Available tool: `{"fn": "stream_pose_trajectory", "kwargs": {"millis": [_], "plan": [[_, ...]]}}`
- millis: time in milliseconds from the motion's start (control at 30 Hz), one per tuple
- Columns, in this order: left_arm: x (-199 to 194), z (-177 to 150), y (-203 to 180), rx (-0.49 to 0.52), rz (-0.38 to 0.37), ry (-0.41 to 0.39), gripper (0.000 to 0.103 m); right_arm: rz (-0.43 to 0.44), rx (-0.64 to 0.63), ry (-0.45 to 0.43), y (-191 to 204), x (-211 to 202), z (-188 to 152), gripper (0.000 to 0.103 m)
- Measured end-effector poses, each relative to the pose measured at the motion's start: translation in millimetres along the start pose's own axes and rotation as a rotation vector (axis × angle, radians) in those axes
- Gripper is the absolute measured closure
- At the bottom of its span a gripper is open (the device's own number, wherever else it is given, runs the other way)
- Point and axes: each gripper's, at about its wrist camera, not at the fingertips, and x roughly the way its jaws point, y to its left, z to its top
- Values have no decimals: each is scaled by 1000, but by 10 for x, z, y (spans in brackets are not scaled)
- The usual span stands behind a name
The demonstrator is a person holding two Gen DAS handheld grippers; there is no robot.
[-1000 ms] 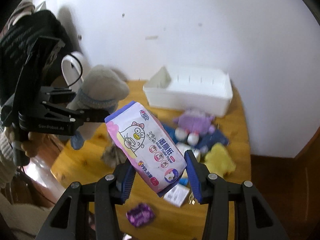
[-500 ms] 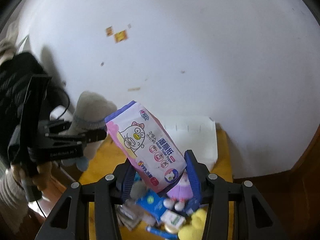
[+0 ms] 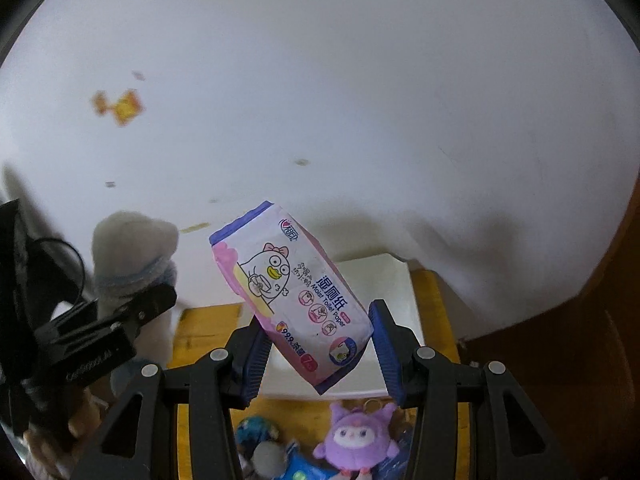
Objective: Organize objects
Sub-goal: 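Carry the doll and wipes pack over the white tray and release both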
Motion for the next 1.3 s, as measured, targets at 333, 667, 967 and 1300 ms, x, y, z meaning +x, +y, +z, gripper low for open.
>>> {"fn": "stream_pose_trajectory", "kwargs": {"millis": [333, 667, 967, 1300], "plan": [[1205, -291, -442, 6, 47, 180, 40, -75, 97, 154, -337, 1059, -141, 54], [1671, -663, -968, -32, 29, 244, 40, -134, 106, 242, -580, 1537, -388, 52], [1858, -682, -1052, -14, 45, 250, 37, -158, 77, 302, -669, 1711, -633, 48], [2067, -751, -1239, 77, 137, 280, 36, -151, 25, 313, -464, 1726, -619, 30]]}}
